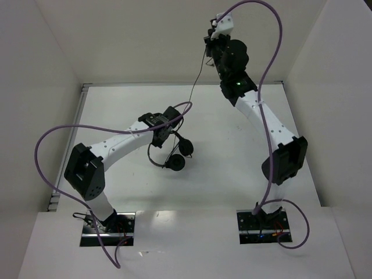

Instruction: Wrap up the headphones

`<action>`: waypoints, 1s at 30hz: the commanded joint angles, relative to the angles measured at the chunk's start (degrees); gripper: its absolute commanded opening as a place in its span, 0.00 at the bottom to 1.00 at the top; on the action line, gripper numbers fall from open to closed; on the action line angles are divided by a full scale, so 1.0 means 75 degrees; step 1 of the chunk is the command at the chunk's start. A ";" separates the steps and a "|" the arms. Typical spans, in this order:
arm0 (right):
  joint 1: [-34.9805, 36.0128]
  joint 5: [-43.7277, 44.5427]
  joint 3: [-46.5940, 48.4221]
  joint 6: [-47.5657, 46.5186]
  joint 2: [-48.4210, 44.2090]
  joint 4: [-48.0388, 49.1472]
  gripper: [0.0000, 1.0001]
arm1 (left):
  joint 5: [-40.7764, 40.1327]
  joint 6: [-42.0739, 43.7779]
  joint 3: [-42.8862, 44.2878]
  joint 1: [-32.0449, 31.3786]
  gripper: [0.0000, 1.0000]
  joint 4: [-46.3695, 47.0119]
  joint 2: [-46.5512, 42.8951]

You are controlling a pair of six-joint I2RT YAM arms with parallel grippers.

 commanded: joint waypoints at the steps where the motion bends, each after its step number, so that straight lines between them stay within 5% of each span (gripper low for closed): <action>1: 0.0023 0.0061 -0.0178 -0.0378 -0.1041 0.0394 0.01 | -0.0908 -0.0474 -0.0094 0.0327 0.00 0.0826 0.0128; 12: 0.0784 -0.1004 -0.1619 0.1036 -0.2564 0.0147 0.01 | -0.1050 -0.0557 0.0736 0.2260 0.00 0.3732 0.1158; 18: 0.0996 -0.2000 -0.2791 0.2046 -0.3375 0.0217 0.01 | -0.0417 -0.1141 0.2984 0.3093 0.00 0.4086 0.2517; 27: 0.1428 -0.3409 -0.4924 0.3793 -0.4348 0.0792 0.01 | 0.1317 -0.2114 0.7811 0.3867 0.00 0.3218 0.4697; 30: 0.1721 -0.3690 -0.5650 0.4344 -0.4348 0.1153 0.01 | 0.1727 -0.2431 0.8050 0.3868 0.00 0.3312 0.4698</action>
